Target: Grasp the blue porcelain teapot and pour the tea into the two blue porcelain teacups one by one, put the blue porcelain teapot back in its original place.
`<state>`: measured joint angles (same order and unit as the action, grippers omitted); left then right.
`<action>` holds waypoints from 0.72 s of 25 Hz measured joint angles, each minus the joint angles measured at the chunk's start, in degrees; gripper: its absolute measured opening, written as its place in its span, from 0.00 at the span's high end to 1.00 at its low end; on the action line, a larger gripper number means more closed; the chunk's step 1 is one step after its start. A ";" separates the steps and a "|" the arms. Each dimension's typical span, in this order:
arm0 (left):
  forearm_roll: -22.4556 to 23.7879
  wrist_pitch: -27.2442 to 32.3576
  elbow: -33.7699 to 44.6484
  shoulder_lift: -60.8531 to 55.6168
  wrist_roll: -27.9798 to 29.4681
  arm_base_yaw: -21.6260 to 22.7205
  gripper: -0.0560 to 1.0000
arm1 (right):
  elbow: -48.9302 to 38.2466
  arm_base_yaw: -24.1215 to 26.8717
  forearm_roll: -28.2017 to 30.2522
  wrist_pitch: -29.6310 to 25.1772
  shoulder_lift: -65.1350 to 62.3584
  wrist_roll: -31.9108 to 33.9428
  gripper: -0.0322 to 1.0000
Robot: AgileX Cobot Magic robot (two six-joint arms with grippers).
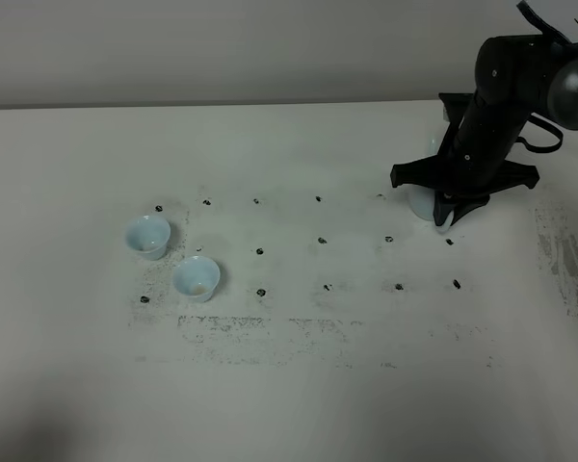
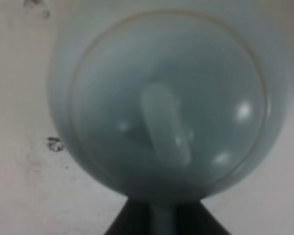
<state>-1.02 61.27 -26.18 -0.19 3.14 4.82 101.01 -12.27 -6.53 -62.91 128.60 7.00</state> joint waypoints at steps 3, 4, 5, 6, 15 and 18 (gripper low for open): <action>0.00 0.00 0.00 0.00 0.00 0.00 0.24 | 0.00 0.00 0.00 0.05 0.00 -0.66 0.92; 0.00 0.00 0.00 0.00 0.00 0.00 0.24 | 0.00 0.00 0.00 0.00 0.00 -0.81 0.92; 0.00 0.00 0.00 0.00 0.00 0.00 0.24 | 0.00 0.00 0.00 0.00 0.00 -1.03 0.92; 0.00 0.00 0.00 0.00 0.00 0.00 0.24 | 0.00 0.00 0.00 0.00 0.00 -1.36 0.92; 0.00 0.00 0.00 0.00 0.00 0.00 0.24 | 0.00 0.00 0.00 0.83 0.00 -2.50 0.92; 0.00 0.00 0.00 0.00 0.00 0.00 0.24 | 0.00 0.00 -0.06 1.06 0.00 -2.50 0.92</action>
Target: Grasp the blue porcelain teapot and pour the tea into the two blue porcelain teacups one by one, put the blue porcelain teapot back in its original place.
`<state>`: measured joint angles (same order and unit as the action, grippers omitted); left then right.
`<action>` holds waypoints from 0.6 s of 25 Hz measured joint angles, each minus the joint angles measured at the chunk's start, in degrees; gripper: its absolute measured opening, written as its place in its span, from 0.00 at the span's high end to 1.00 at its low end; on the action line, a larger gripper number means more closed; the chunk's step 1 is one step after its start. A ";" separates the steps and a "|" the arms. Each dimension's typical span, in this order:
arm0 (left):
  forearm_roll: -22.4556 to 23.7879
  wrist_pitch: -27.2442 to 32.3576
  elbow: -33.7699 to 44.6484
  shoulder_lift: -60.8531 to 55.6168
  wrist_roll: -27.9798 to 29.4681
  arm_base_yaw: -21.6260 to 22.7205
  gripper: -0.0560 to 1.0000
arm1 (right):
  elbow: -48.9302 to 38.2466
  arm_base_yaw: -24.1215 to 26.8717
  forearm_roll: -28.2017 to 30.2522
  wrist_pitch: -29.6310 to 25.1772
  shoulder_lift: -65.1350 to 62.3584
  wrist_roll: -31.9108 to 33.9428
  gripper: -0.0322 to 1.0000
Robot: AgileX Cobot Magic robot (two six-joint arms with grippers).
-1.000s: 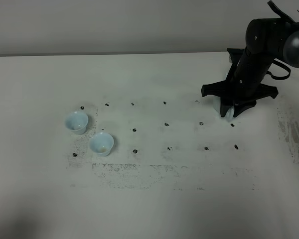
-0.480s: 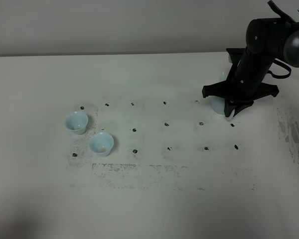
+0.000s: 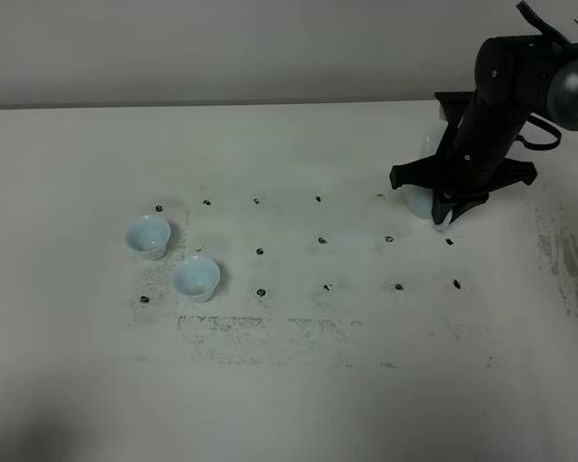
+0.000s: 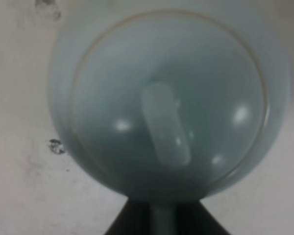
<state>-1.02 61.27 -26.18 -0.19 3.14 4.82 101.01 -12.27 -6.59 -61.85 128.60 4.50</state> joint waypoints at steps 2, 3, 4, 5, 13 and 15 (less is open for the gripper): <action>0.00 0.00 0.00 0.00 0.00 0.00 0.24 | 0.00 0.00 0.05 0.19 -0.06 -0.05 0.92; 0.00 0.00 0.00 0.00 0.00 0.00 0.24 | 0.00 0.00 0.34 0.47 -0.19 -0.05 0.92; 0.00 0.00 0.00 0.00 0.00 0.00 0.24 | -0.05 0.00 0.66 0.78 -0.40 -0.05 0.92; 0.00 0.00 0.00 0.00 0.00 0.00 0.24 | -0.05 0.00 0.98 0.90 -0.55 -0.05 0.92; 0.00 0.00 0.00 0.00 0.00 0.00 0.24 | -0.05 0.89 1.52 0.69 -3.01 -1.57 0.92; 0.00 0.00 0.00 0.00 0.00 0.00 0.24 | -0.05 1.00 1.52 0.30 -4.57 -2.91 0.92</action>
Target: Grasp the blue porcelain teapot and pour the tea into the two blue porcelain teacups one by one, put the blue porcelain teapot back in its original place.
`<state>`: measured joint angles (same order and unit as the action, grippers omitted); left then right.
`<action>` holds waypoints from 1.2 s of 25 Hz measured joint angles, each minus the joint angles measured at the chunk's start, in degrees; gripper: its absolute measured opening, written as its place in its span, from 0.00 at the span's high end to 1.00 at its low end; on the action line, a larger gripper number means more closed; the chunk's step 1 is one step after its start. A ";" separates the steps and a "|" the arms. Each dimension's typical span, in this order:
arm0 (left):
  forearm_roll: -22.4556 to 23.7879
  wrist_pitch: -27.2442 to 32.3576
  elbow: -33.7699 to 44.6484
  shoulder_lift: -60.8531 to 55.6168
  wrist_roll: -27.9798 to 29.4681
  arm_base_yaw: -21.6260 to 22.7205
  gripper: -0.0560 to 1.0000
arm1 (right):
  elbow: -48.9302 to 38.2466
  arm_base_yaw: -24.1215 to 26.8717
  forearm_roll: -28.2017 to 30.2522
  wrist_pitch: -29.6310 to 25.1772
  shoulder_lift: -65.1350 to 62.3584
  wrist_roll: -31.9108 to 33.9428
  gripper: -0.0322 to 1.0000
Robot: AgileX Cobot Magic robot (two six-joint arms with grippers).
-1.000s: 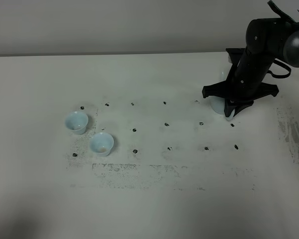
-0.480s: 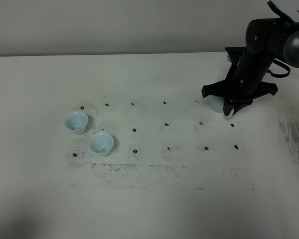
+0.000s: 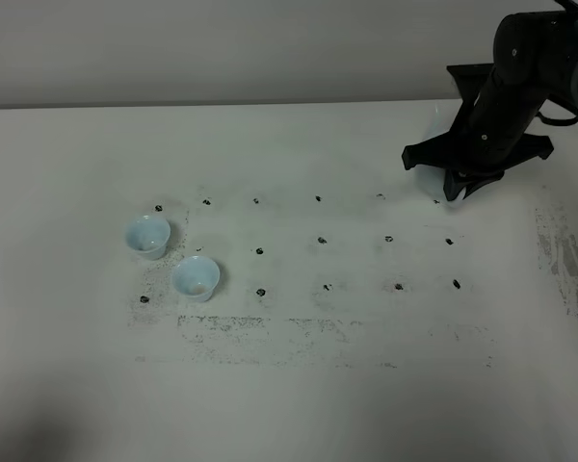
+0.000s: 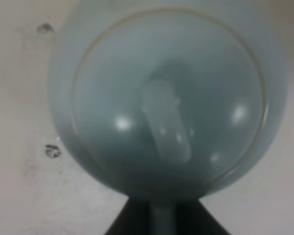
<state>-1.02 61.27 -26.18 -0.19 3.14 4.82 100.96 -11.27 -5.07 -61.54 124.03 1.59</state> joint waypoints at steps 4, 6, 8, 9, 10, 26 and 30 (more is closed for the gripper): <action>0.00 0.00 0.00 0.00 0.00 0.00 0.24 | 0.00 0.00 0.34 -2.05 -3.59 -4.25 0.92; 0.00 0.00 0.00 0.00 0.00 0.00 0.24 | 0.73 0.00 0.11 -4.32 -5.12 -7.38 0.92; 0.00 0.00 0.00 0.00 0.00 0.00 0.24 | 2.22 -0.10 -0.81 -7.33 -5.84 -11.57 0.92; 0.00 0.00 0.00 0.00 0.00 0.00 0.24 | 3.35 -0.24 -1.32 -8.44 -6.05 -13.27 0.92; 0.00 0.00 0.00 0.00 0.00 0.00 0.24 | 4.67 -0.47 -2.09 -8.99 -6.05 -15.17 0.92; 0.00 0.00 0.00 0.00 0.00 0.00 0.24 | 22.26 -11.71 -2.07 -9.44 -0.22 -28.41 0.92; 0.00 0.00 0.00 0.00 0.00 0.00 0.24 | 23.97 -15.23 -0.01 -9.50 2.05 -33.83 0.92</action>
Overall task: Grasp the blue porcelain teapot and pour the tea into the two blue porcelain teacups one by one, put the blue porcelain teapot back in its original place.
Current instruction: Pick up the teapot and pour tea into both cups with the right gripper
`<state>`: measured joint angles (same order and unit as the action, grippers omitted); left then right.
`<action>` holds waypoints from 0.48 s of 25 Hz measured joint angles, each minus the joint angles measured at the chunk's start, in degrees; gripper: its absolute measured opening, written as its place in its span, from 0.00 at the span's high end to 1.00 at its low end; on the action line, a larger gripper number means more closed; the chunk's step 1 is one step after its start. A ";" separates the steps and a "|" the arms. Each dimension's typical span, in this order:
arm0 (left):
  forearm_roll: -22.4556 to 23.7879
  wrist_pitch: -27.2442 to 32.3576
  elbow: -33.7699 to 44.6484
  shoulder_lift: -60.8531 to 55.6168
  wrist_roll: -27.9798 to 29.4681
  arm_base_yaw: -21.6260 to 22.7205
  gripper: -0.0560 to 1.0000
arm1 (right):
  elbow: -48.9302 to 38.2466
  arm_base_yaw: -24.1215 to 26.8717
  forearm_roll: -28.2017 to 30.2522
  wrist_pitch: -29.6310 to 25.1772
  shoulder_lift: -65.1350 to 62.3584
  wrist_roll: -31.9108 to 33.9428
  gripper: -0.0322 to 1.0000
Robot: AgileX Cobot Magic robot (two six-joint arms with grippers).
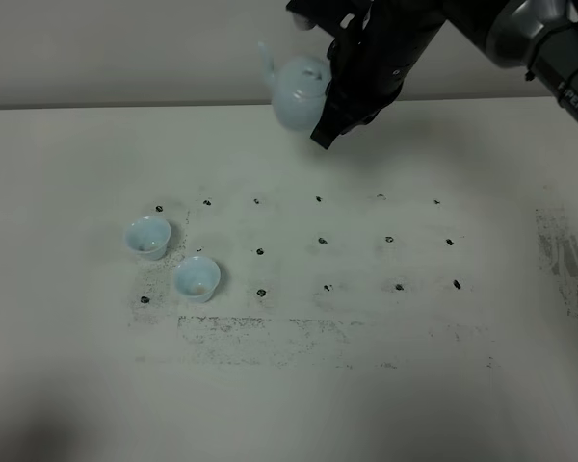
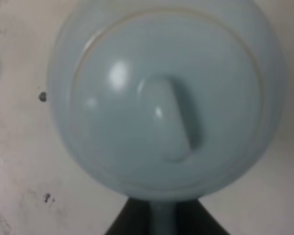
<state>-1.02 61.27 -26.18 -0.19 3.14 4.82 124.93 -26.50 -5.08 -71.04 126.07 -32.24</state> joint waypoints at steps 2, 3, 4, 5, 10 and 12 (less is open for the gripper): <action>0.00 0.00 0.00 0.00 0.00 0.00 0.24 | 1.03 -1.57 1.00 -0.11 1.36 -1.83 0.92; 0.00 0.00 0.00 0.00 0.00 0.00 0.24 | 1.60 -2.44 1.56 -0.17 2.08 -2.26 0.92; 0.00 0.00 0.00 0.00 0.00 0.00 0.24 | 2.39 -3.13 2.22 -0.17 3.09 -2.39 0.92; 0.00 0.00 0.00 0.00 0.00 0.00 0.24 | 3.41 -4.02 2.83 -0.24 4.18 -2.68 0.92; 0.00 0.00 0.00 0.00 0.00 0.00 0.24 | 9.03 -7.26 5.58 -0.24 9.30 -5.88 0.92; 0.00 0.00 0.00 0.00 0.00 0.00 0.24 | 10.16 -7.96 5.80 -0.09 10.55 -8.21 0.92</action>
<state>-1.02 61.27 -26.18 -0.19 3.14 4.82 135.09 -34.45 0.72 -71.13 136.62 -40.45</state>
